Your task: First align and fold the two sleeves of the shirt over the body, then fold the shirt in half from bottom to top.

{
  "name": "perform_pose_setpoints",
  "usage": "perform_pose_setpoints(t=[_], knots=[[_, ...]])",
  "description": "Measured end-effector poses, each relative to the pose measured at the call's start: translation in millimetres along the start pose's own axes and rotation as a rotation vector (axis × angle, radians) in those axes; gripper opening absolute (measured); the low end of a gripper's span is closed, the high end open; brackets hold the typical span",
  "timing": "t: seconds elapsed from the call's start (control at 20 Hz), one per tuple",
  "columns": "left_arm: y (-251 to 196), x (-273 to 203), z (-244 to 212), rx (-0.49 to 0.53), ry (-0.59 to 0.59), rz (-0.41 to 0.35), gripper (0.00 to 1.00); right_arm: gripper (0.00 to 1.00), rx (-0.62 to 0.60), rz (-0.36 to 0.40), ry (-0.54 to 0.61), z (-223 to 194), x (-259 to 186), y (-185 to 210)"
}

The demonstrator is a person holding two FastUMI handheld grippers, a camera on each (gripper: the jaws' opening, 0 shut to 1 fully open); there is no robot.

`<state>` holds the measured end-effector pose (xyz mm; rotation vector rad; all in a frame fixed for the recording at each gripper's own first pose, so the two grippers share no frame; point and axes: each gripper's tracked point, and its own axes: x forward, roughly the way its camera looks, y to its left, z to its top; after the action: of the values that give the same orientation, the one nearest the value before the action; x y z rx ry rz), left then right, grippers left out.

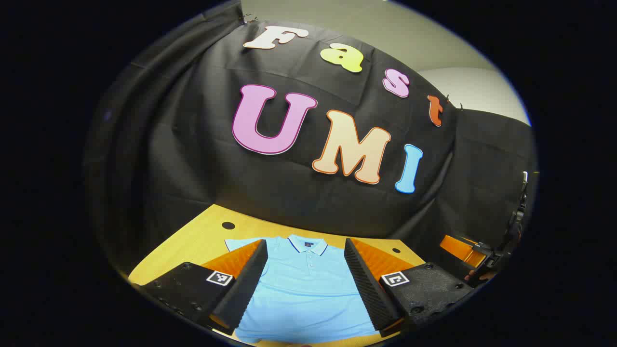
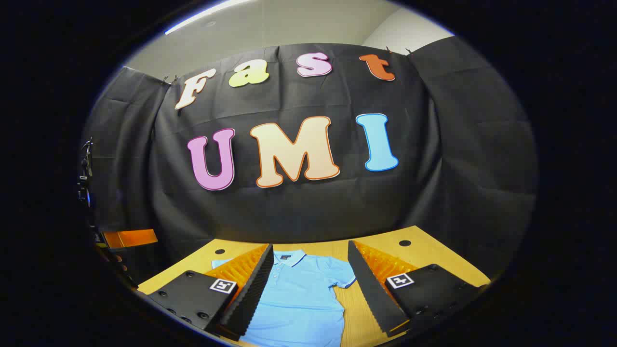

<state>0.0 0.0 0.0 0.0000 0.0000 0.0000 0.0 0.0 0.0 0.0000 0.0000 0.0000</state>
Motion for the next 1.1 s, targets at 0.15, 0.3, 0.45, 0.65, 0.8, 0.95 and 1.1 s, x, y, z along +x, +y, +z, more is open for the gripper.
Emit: perform_pose_setpoints(t=[0.15, 0.3, 0.45, 0.65, 0.8, 0.95, 1.1], knots=[[1.6, 0.8, -3.8, -0.008, 0.011, 0.008, 0.95, 0.92, 0.006, -0.001, 0.016, -6.2, 4.3, -4.1], [0.5, 3.1, -7.6, -0.016, 0.03, 0.013, 0.95, 1.0, 0.003, -0.015, 0.042, -16.7, 10.3, -12.9], [-1.8, 2.1, -15.3, -0.035, 0.051, 0.018, 0.95, 0.97, 0.018, -0.013, 0.073, -29.2, 15.2, -17.2], [-2.2, 1.9, -24.8, -0.007, 0.079, 0.038, 0.96, 0.97, 0.03, -0.009, 0.106, -42.3, 20.6, -20.8], [3.3, -1.1, -29.2, 0.021, 0.094, 0.072, 0.96, 0.97, 0.017, 0.002, 0.126, -48.4, 28.0, -23.5], [5.1, -0.4, -35.9, 0.012, 0.106, 0.094, 0.95, 0.97, 0.015, 0.0, 0.173, -64.9, 44.4, -32.4], [12.2, -0.2, -44.3, 0.004, 0.129, 0.128, 0.95, 0.97, 0.02, -0.003, 0.221, -81.3, 70.8, -46.2]])
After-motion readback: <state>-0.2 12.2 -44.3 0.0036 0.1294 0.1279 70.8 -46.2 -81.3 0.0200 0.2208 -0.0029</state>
